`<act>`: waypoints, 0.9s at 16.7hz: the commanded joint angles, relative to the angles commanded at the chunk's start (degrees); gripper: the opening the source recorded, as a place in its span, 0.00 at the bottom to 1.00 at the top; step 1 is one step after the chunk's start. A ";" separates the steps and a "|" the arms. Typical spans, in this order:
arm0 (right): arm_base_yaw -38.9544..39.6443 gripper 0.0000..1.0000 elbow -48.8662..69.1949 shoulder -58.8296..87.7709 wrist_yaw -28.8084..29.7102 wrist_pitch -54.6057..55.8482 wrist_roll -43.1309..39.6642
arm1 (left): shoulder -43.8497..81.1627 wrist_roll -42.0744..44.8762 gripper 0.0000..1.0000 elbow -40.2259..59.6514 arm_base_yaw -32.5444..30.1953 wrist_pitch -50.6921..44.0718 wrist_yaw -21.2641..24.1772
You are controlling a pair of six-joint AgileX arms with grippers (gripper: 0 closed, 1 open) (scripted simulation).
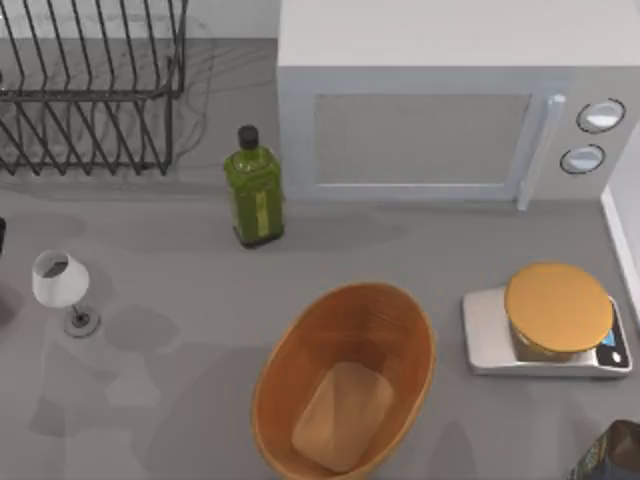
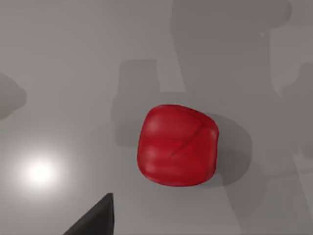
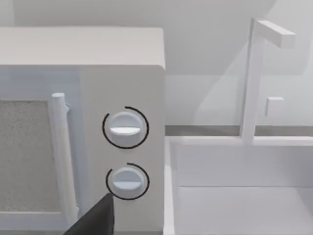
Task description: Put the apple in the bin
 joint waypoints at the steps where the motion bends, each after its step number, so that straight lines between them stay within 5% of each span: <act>1: 0.00 1.00 0.00 0.00 0.00 0.00 0.00 | 5.25 1.38 1.00 3.54 0.65 -2.76 0.18; 8: 0.00 1.00 0.00 0.00 0.00 0.00 0.00 | 32.71 8.90 1.00 23.48 4.22 -17.23 1.17; 15: 0.00 1.00 0.00 0.00 0.00 0.00 0.00 | 38.76 10.60 1.00 28.25 5.07 -20.26 1.41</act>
